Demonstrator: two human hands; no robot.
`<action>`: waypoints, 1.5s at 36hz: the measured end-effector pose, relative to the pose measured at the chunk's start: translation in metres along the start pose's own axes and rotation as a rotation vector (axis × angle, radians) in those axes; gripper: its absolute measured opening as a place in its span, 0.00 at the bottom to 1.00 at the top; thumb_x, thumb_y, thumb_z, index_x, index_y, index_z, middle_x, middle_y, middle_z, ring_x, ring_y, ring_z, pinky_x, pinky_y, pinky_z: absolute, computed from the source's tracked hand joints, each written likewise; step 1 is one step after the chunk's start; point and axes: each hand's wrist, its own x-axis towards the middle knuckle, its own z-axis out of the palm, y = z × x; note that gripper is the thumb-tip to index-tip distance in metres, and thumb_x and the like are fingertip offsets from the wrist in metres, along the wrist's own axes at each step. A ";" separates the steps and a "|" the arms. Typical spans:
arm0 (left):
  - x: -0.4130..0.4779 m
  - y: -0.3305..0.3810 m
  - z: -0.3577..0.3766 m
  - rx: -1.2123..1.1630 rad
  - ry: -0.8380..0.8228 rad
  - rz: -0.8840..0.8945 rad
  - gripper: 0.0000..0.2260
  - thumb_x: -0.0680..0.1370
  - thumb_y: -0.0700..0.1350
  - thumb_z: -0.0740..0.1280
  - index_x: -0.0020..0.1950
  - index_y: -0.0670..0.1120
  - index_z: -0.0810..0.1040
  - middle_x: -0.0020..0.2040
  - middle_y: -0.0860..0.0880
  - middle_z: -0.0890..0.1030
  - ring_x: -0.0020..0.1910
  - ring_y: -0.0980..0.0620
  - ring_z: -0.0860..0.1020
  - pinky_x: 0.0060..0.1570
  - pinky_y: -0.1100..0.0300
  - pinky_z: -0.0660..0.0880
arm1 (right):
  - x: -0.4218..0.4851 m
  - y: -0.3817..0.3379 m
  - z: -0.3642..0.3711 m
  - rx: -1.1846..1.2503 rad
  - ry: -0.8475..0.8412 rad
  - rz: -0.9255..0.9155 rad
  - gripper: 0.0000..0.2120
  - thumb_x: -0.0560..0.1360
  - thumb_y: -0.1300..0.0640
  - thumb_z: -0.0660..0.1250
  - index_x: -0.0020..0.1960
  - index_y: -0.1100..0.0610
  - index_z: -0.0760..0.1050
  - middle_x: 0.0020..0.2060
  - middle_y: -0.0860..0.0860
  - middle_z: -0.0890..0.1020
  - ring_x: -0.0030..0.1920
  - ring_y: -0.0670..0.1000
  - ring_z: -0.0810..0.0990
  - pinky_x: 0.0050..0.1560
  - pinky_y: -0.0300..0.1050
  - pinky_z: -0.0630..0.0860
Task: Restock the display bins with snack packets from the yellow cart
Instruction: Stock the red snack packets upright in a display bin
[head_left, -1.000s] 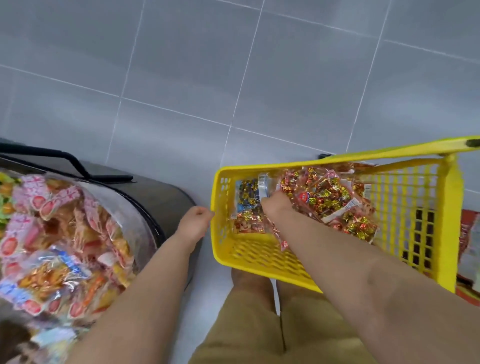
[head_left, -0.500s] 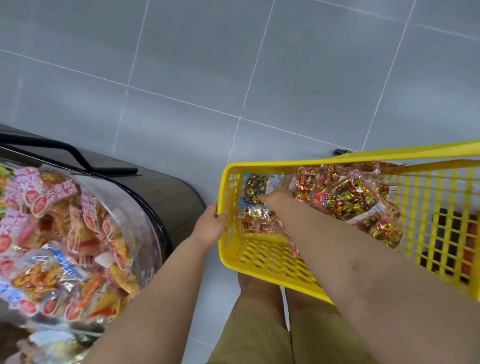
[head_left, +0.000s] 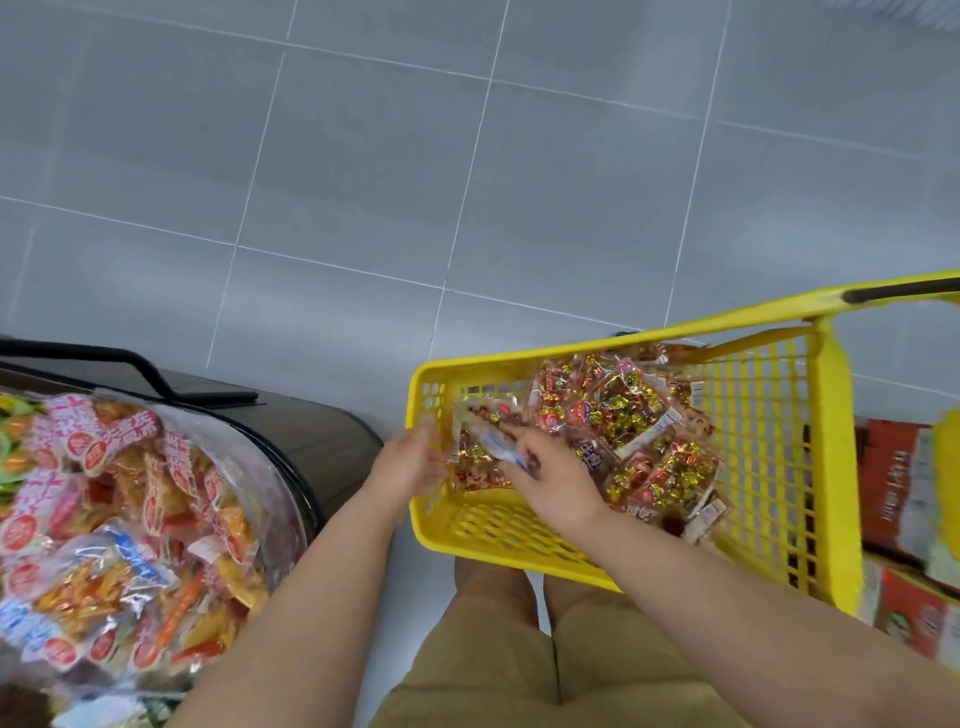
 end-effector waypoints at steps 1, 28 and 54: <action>-0.008 0.005 0.005 -0.130 -0.140 -0.105 0.21 0.81 0.60 0.55 0.54 0.44 0.76 0.45 0.42 0.80 0.44 0.45 0.79 0.45 0.52 0.75 | -0.009 -0.004 -0.006 -0.064 -0.015 -0.105 0.18 0.74 0.62 0.67 0.35 0.49 0.60 0.56 0.45 0.79 0.57 0.41 0.74 0.49 0.38 0.67; -0.026 -0.009 0.039 -0.428 0.008 -0.041 0.13 0.81 0.37 0.59 0.66 0.43 0.71 0.60 0.37 0.79 0.56 0.37 0.79 0.50 0.41 0.75 | 0.025 0.070 -0.132 -0.390 0.014 0.346 0.26 0.73 0.49 0.70 0.67 0.55 0.68 0.53 0.52 0.78 0.53 0.54 0.77 0.48 0.44 0.74; -0.084 0.041 0.061 -0.381 -0.378 -0.006 0.19 0.79 0.44 0.63 0.68 0.37 0.72 0.64 0.34 0.75 0.62 0.36 0.74 0.64 0.37 0.68 | -0.059 0.014 -0.120 -0.121 0.056 -0.513 0.20 0.70 0.74 0.60 0.53 0.56 0.82 0.63 0.45 0.69 0.63 0.47 0.72 0.63 0.38 0.69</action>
